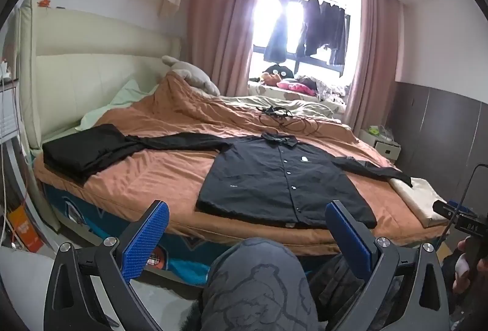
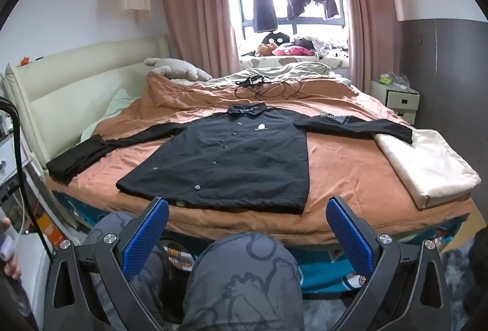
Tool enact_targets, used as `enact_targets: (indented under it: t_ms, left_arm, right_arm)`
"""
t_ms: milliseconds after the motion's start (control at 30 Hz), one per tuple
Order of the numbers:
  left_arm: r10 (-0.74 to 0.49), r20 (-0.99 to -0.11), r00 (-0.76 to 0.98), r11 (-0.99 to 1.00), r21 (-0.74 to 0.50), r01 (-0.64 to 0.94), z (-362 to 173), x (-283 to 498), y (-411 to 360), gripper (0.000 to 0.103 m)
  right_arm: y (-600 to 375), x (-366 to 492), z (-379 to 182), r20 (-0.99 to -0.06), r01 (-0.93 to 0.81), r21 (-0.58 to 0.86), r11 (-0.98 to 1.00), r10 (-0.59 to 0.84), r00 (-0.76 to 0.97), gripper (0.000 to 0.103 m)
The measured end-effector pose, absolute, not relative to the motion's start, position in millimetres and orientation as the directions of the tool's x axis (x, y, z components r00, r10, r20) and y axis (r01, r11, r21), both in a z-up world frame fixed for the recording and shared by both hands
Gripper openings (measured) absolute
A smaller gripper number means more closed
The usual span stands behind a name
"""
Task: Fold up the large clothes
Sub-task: 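Move both tools toward the black shirt lying flat on the bed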
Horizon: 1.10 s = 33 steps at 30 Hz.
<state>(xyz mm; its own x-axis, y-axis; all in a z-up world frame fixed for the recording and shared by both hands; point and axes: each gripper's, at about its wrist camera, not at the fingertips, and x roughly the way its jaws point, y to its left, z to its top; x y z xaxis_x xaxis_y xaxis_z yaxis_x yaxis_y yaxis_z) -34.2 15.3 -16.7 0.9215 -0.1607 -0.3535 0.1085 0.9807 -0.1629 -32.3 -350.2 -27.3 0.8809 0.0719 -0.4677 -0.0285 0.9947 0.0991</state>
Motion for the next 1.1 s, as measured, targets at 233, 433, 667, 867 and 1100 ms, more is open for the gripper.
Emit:
enact_targets:
  t_ms: [233,433,667,867,1100]
  left_arm:
    - [-0.165,-0.35,0.922,0.979,-0.175,0.109,-18.5,-32.6,17.7,0.103]
    - [-0.165,-0.348,0.923,0.979,-0.173,0.11,-19.0,-31.2,18.2,0.103]
    - [-0.168,-0.351,0.921,0.978,-0.176,0.111,-20.8,-30.3,17.4,0.103]
    - [-0.167,-0.35,0.922,0.977,-0.186,0.106,-20.7,-28.2,17.7,0.103]
    - [-0.158,-0.36,0.92,0.978,-0.189,0.094,-19.1,-19.5,19.3,0.103]
  right_arm:
    - [-352.6,-28.8,-27.6,-0.461,-0.025,0.105,0.994,0.071,0.885,0.103]
    - [-353.1,-29.9,-27.6,-0.454,-0.03,0.104,0.994,0.074,0.888,0.103]
    - [-345.8,-26.7,-26.1,-0.467,-0.036,0.101,0.994,0.08,0.881,0.103]
    - [-343.5,-27.3,-24.0,-0.471,-0.029,0.108,0.994,0.077,0.879,0.103]
    - [-342.0,-17.4,-18.2,-0.463,-0.028,0.11,0.994,0.076,0.883,0.103]
